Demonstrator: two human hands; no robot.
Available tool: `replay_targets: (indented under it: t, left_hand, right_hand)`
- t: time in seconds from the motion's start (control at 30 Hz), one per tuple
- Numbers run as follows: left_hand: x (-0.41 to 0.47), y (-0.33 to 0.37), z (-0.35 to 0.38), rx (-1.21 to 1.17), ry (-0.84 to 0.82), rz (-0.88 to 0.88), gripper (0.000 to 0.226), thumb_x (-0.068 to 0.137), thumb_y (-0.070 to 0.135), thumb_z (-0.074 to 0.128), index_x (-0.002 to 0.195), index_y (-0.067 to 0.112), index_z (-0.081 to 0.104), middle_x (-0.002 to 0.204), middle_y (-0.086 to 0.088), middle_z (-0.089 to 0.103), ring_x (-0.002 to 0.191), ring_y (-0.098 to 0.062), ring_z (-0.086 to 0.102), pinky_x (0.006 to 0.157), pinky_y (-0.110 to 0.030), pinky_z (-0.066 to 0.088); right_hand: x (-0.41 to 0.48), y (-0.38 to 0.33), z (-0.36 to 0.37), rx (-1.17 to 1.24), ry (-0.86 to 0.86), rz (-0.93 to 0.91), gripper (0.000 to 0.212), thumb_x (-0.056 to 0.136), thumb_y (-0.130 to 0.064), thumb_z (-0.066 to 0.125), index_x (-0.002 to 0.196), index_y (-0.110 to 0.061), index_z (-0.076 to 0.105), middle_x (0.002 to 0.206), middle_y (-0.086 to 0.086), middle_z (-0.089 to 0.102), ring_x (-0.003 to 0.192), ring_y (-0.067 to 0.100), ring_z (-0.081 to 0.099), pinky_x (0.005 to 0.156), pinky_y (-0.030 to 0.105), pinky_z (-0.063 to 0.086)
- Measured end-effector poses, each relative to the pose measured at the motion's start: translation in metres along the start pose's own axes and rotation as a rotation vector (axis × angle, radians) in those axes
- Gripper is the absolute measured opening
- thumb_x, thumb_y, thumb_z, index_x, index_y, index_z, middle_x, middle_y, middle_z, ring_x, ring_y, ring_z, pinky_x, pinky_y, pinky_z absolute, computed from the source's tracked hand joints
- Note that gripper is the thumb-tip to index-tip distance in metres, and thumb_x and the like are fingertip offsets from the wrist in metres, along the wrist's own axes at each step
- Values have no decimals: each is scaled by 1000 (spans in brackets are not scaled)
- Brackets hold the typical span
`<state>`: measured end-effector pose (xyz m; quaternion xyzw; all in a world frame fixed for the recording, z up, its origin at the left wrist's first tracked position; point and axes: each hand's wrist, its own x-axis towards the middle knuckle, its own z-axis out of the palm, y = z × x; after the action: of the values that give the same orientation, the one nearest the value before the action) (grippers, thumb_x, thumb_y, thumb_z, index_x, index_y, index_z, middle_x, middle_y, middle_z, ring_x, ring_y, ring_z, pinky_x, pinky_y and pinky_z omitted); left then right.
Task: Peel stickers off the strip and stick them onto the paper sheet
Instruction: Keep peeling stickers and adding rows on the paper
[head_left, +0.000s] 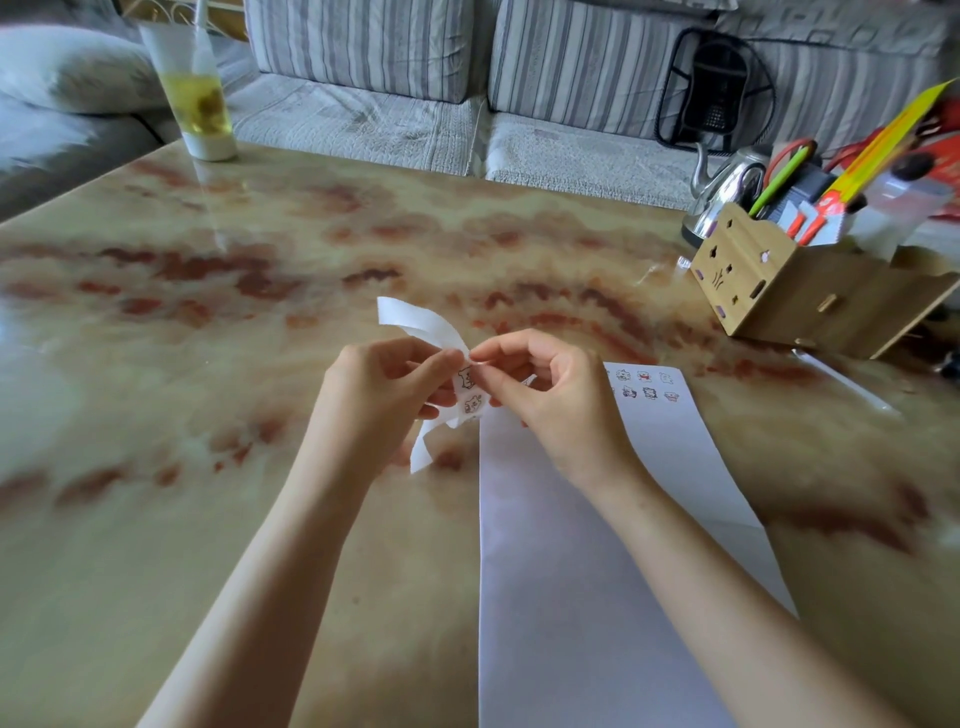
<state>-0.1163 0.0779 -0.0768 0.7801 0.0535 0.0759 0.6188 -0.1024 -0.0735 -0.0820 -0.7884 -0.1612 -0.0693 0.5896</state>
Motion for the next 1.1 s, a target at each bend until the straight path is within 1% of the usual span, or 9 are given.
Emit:
replay_targets:
  t: [0.07, 0.27, 0.43, 0.6, 0.77, 0.87, 0.93, 1.0, 1.1]
  left_hand:
    - [0, 0, 0, -9, -11, -1, 14, 85, 22, 66, 84, 11, 74, 74, -4, 73, 66, -9, 69, 59, -17, 53]
    - [-1, 1, 1, -38, -35, -24, 13, 85, 21, 66, 79, 13, 74, 69, -1, 72, 62, -6, 67, 58, -16, 52]
    - [0, 0, 2, -59, -45, -47, 13, 86, 21, 66, 76, 16, 73, 60, 6, 70, 59, -3, 66, 58, -15, 53]
    - [-1, 1, 1, -73, -56, -44, 12, 86, 20, 66, 78, 15, 73, 61, 5, 70, 60, -3, 66, 58, -15, 53]
    - [-1, 2, 2, -50, -65, -51, 13, 85, 23, 67, 76, 18, 73, 69, 0, 72, 65, -7, 68, 67, -25, 56]
    - [-1, 1, 2, -45, -58, -66, 14, 84, 25, 67, 74, 18, 74, 67, 0, 72, 66, -11, 68, 71, -32, 57]
    - [-1, 1, 2, -40, -52, -66, 14, 84, 24, 67, 74, 17, 74, 66, 1, 72, 66, -12, 68, 71, -32, 57]
    - [-2, 1, 2, -35, -48, -66, 14, 85, 23, 67, 74, 17, 74, 69, -2, 72, 67, -12, 68, 70, -29, 56]
    - [-2, 1, 3, -8, -33, -56, 14, 86, 22, 66, 77, 16, 75, 73, -4, 73, 69, -11, 69, 66, -23, 56]
  right_hand:
    - [0, 1, 0, -14, 5, -14, 10, 83, -8, 70, 85, -18, 72, 71, -11, 68, 63, 3, 57, 59, 19, 44]
    - [-1, 2, -1, -38, -3, -38, 9, 84, -9, 70, 85, -18, 70, 71, -10, 67, 64, 3, 60, 55, 12, 39]
    - [-2, 4, -2, -63, -8, -51, 11, 85, -7, 69, 86, -18, 69, 73, -9, 68, 63, 4, 61, 54, 13, 40]
    - [-1, 4, -4, -69, -12, -57, 11, 84, -8, 69, 86, -19, 70, 74, -7, 70, 62, 4, 60, 55, 14, 40]
    - [-2, 4, -5, -68, -19, -54, 12, 84, -8, 70, 86, -20, 70, 76, -5, 71, 62, 4, 59, 60, 24, 48]
    - [-3, 4, -5, -85, -12, -57, 15, 83, -9, 70, 83, -24, 68, 74, -10, 69, 62, 1, 56, 59, 17, 43]
    - [-4, 5, -4, -115, -4, -45, 14, 84, -13, 71, 82, -27, 67, 73, -16, 67, 64, 1, 56, 60, 14, 40]
    - [-4, 5, -4, -147, -12, -28, 9, 85, -17, 70, 84, -25, 67, 76, -18, 64, 65, -1, 55, 60, 12, 37]
    - [-4, 6, -4, -215, -25, -81, 2, 86, -20, 69, 86, -20, 67, 91, -13, 59, 74, 3, 55, 65, 13, 38]
